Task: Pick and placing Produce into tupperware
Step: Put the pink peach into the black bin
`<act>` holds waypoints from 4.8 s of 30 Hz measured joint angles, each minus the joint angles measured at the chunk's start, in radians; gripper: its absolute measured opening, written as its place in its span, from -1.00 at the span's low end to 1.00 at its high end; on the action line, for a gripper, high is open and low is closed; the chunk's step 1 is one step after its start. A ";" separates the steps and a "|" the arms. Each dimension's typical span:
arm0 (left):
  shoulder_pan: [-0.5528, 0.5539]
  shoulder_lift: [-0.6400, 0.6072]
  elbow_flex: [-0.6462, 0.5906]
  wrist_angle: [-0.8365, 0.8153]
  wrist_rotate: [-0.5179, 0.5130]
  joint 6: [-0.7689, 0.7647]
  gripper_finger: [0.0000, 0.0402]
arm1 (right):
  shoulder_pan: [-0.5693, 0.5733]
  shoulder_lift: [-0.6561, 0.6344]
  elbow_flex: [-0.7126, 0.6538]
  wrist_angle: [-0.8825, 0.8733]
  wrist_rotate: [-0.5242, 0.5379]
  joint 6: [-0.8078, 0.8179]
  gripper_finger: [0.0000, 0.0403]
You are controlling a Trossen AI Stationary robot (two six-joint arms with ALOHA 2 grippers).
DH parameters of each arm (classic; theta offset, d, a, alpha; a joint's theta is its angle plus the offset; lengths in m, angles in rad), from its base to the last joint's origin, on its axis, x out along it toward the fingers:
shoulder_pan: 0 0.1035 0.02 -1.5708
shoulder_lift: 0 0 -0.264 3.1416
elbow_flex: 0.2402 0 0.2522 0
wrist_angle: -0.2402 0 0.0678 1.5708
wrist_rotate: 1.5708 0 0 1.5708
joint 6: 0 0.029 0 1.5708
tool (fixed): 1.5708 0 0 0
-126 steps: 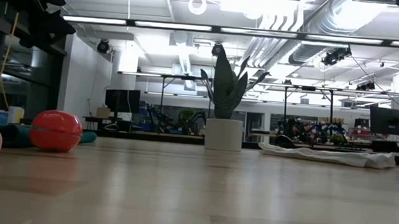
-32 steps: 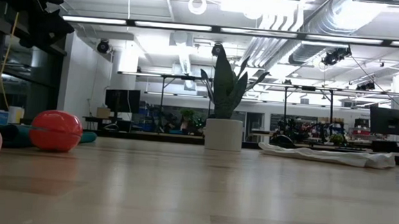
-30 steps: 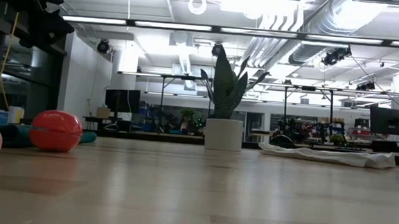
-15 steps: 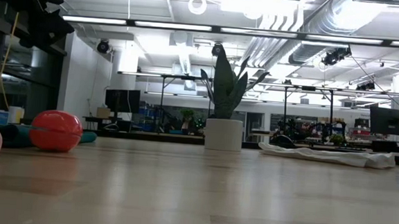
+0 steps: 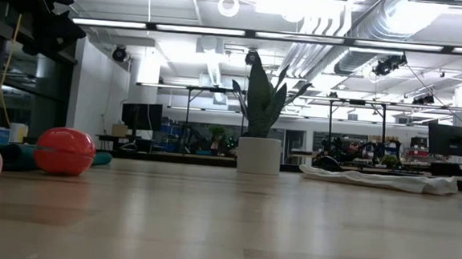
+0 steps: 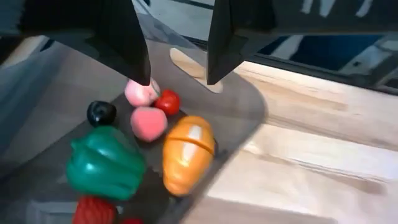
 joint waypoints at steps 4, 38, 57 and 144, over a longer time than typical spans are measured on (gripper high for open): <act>0.000 0.000 0.000 0.000 0.000 -0.001 0.18 | -0.009 -0.067 0.000 -0.030 0.057 -0.014 -0.26; 0.000 0.000 0.078 0.071 0.179 -0.133 0.18 | -0.467 -0.215 0.001 0.417 0.342 -0.944 -0.26; -0.356 0.051 0.097 0.112 0.067 -0.413 0.18 | -0.596 -0.214 0.001 0.415 0.186 -1.142 -0.26; -1.282 1.095 0.249 -0.206 -1.070 -1.640 0.18 | -0.657 -0.214 0.001 0.248 0.001 -1.388 -0.26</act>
